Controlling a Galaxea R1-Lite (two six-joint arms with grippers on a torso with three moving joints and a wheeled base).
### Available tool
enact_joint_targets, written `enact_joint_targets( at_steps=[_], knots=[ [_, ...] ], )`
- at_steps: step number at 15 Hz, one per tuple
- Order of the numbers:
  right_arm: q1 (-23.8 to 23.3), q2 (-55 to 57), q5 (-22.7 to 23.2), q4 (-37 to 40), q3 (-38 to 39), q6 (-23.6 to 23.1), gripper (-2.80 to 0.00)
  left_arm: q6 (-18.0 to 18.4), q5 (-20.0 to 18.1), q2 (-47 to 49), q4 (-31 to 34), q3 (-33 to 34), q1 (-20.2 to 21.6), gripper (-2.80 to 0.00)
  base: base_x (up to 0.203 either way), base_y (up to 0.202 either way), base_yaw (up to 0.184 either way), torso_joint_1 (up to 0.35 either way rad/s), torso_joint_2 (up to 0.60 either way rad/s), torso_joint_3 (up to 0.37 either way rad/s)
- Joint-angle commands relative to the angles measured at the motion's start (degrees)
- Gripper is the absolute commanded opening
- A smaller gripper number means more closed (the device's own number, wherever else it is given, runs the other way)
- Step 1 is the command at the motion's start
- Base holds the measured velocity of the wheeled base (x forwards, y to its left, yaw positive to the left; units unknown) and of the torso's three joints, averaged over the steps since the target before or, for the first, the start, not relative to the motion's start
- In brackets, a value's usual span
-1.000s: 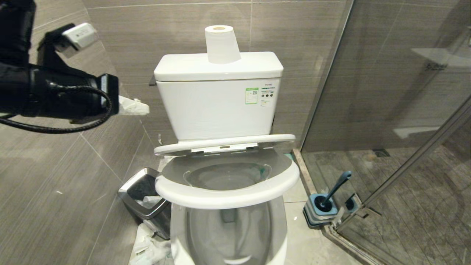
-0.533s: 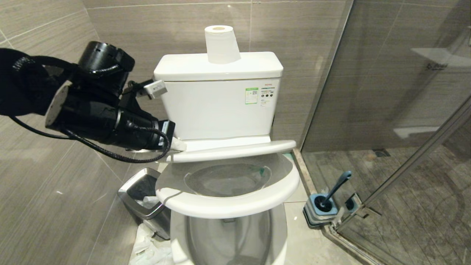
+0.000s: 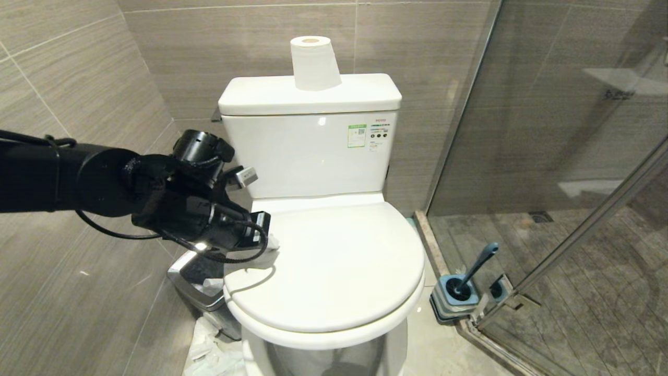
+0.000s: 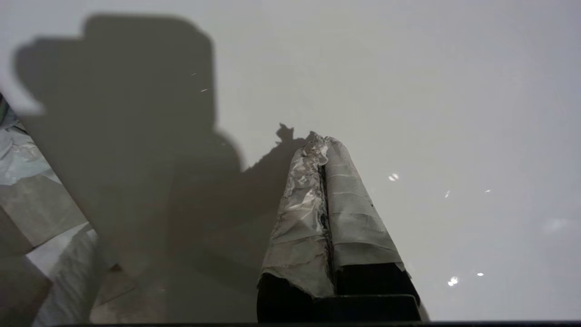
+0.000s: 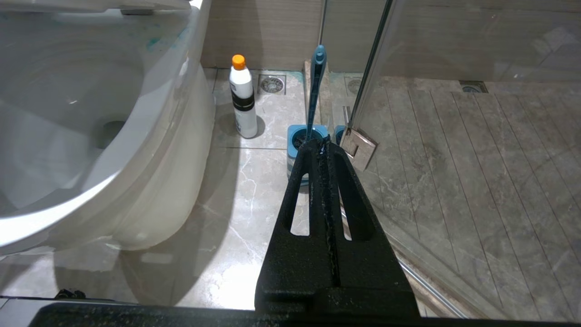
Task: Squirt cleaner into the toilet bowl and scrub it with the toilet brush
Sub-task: Close the toilet lid
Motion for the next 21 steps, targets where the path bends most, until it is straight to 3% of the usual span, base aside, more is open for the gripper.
enact_joint_targets(
  at_steps=[1,3,5,7,13,21],
  knots=[
    [0.00,0.09,0.04,0.03,-0.01,-0.03,-2.80,-3.46,0.97,2.05,-3.67,3.89,0.02,-2.80,0.000,0.000,0.000,0.000,0.00,0.000],
    [0.00,0.09,0.04,0.03,-0.01,-0.03,-2.80,-5.79,3.08,2.85,-9.90,8.51,-0.03,-2.80,0.000,0.000,0.000,0.000,0.00,0.000],
    [0.00,0.09,0.04,0.03,-0.01,-0.03,-2.80,-10.76,6.04,4.42,-16.64,11.92,-1.37,-2.80,0.000,0.000,0.000,0.000,0.00,0.000],
    [0.00,0.09,0.04,0.03,-0.01,-0.03,-2.80,-12.69,9.34,6.03,-21.59,15.25,-2.18,-2.80,0.000,0.000,0.000,0.000,0.00,0.000],
    [0.00,0.09,0.04,0.03,-0.01,-0.03,-2.80,-13.04,17.73,11.40,-38.53,27.17,-3.42,-2.80,0.000,0.000,0.000,0.000,0.00,0.000],
    [0.00,0.09,0.04,0.03,-0.01,-0.03,-2.80,-13.21,20.61,14.05,-45.17,31.64,-3.67,-2.80,0.000,0.000,0.000,0.000,0.00,0.000]
  ],
)
